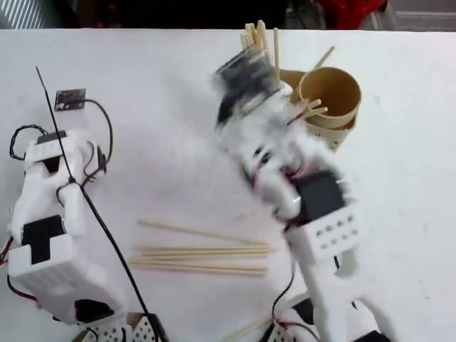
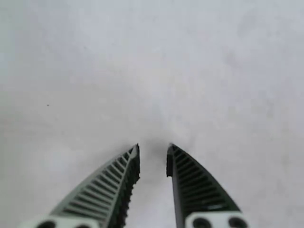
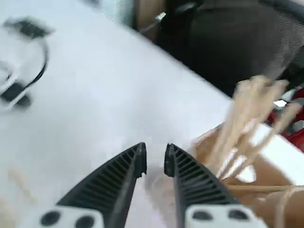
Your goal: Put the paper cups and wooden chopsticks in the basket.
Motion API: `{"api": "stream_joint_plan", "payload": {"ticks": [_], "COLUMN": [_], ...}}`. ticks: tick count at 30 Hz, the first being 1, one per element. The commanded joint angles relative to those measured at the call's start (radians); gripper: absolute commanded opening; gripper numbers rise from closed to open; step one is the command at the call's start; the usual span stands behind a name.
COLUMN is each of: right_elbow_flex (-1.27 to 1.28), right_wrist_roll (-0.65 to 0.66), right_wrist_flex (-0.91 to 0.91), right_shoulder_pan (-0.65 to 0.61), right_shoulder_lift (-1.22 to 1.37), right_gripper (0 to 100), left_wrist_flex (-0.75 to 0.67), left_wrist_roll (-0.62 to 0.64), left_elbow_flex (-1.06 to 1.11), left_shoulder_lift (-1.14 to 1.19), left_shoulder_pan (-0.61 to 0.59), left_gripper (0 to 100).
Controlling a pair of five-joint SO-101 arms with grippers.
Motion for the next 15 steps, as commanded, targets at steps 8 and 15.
{"api": "stream_joint_plan", "payload": {"ticks": [8, 15], "right_elbow_flex": [0.523, 0.560], "right_wrist_roll": [0.164, 0.227], "right_wrist_flex": [-0.206, -0.343], "right_shoulder_pan": [-0.292, -0.282], "right_shoulder_lift": [0.176, 0.390], "right_gripper": [16.2, 16.2], "left_wrist_flex": [-0.017, -0.031], "left_wrist_roll": [0.006, 0.006], "left_elbow_flex": [-0.003, 0.003], "left_shoulder_lift": [-0.018, -0.019], "left_shoulder_pan": [0.010, 0.010], "left_gripper": [11, 11]}}
